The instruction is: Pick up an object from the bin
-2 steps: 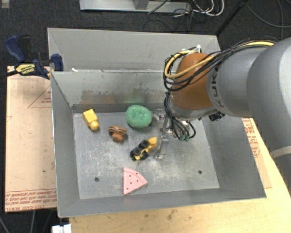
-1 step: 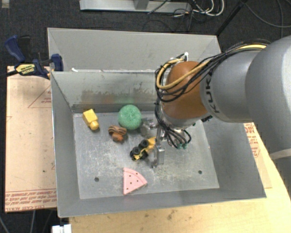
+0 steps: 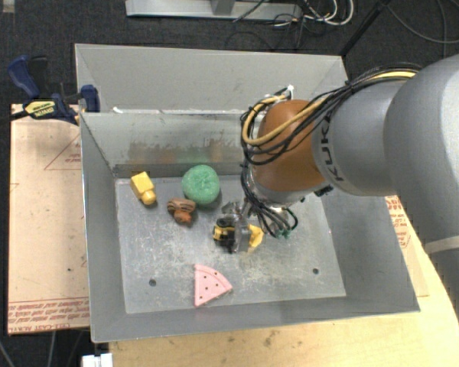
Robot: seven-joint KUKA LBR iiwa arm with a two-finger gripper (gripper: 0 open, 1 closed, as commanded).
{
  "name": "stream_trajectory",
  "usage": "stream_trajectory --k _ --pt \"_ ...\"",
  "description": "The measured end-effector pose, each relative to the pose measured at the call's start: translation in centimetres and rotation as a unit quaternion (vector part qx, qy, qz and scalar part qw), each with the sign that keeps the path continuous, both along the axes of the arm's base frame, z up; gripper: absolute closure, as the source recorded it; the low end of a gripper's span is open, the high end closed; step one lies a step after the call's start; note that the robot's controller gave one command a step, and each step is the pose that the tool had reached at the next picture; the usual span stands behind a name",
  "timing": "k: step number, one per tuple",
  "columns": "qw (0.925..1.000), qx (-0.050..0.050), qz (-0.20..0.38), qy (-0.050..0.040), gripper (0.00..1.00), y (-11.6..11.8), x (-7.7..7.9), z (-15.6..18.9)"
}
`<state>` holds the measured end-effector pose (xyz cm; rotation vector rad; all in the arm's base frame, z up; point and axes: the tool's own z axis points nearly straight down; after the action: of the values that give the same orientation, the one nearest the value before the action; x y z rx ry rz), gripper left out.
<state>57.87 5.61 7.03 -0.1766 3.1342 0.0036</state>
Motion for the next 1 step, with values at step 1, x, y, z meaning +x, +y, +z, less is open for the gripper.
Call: stream_trajectory --k 1 --pt "1.0000 0.000 0.000 0.0000 1.00 0.01 0.00 0.00"
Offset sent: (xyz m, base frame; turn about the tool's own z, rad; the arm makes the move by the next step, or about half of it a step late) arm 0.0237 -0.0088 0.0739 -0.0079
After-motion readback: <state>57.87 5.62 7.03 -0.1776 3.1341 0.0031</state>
